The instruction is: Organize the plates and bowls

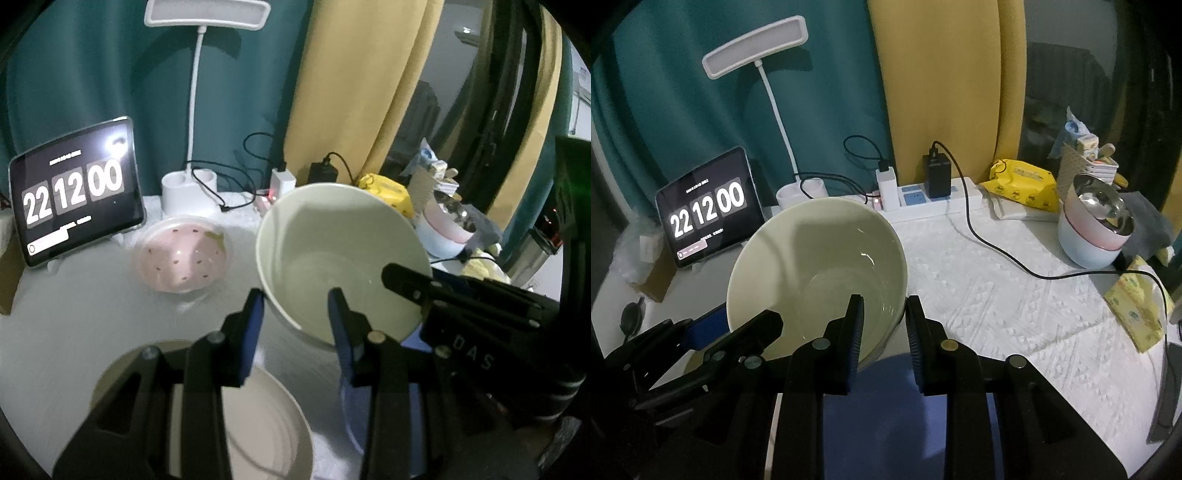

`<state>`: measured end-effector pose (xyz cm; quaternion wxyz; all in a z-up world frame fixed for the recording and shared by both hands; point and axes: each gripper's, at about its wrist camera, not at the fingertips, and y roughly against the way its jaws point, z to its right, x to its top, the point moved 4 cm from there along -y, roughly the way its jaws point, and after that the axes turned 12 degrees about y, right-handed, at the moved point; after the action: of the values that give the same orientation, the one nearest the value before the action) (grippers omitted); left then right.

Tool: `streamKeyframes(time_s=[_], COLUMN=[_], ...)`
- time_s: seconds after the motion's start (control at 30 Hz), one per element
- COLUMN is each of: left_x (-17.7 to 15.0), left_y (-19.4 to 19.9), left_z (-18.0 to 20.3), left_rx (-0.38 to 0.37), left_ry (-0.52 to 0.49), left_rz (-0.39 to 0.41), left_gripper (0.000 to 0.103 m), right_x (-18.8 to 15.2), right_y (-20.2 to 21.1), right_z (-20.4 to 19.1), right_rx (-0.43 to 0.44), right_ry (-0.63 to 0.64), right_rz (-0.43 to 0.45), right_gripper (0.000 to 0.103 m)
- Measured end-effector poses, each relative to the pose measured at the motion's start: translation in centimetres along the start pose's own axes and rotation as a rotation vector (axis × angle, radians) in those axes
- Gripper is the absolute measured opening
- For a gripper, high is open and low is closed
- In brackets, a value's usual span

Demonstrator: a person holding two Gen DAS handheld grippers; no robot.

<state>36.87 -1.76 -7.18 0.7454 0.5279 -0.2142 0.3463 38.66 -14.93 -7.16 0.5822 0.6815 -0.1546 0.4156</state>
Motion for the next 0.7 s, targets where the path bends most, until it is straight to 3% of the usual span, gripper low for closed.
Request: streamKeyframes(time_s=[0.7], left_x=[-4.1], left_y=[3.1], left_z=[3.9], left_rx=[-0.019], left_ry=[-0.058], left_rz=[0.001], left_gripper=[0.037], right_x=[-4.5], right_y=[5.3], right_z=[1.8], right_rx=[-0.022], right_ry=[-0.044], right_rz=[0.031], right_gripper=[0.025])
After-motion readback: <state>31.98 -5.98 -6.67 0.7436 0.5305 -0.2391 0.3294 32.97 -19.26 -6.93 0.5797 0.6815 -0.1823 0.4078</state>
